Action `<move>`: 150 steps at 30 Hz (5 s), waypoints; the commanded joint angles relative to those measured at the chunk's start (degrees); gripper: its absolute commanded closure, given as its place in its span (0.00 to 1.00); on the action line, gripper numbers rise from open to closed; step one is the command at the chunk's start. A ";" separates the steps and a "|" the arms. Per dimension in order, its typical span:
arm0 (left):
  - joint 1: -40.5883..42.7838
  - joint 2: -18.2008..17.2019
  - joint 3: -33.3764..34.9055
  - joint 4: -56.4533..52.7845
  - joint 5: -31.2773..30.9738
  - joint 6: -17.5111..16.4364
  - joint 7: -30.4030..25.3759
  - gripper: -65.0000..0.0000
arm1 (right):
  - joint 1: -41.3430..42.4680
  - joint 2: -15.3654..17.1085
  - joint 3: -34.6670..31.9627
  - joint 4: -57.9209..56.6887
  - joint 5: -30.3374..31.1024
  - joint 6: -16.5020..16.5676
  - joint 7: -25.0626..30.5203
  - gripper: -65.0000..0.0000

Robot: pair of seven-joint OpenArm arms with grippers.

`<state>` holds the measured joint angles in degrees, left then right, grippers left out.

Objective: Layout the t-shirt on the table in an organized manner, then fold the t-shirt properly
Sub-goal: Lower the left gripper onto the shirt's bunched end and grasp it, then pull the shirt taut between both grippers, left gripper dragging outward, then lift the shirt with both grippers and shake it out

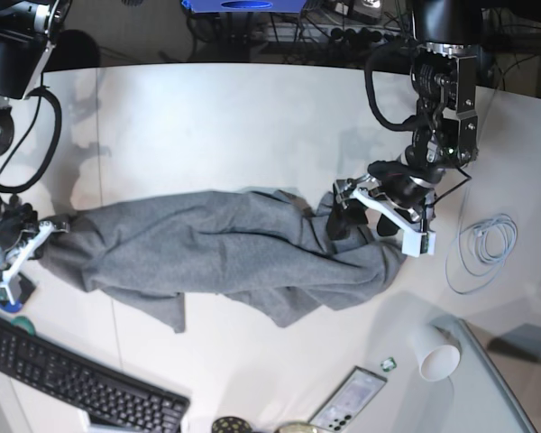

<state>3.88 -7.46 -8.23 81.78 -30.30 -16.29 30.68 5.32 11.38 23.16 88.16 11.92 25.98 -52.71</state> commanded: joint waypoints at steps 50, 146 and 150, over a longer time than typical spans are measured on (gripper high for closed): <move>-7.79 -6.65 -6.85 6.27 -1.04 0.16 1.46 1.00 | 2.99 3.09 0.01 4.63 0.25 0.00 0.53 1.00; -9.11 -4.80 -7.29 -6.57 2.57 -0.01 1.72 1.00 | 10.46 -5.00 14.78 -34.05 0.25 13.45 18.73 0.36; -8.32 -5.85 -7.38 -1.21 2.30 -0.01 5.59 1.00 | 13.62 -4.56 14.69 -39.59 0.25 13.45 18.73 0.37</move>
<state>-3.55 -12.40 -15.29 79.37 -27.18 -16.21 37.76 17.93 5.82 37.82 47.83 11.57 38.63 -34.85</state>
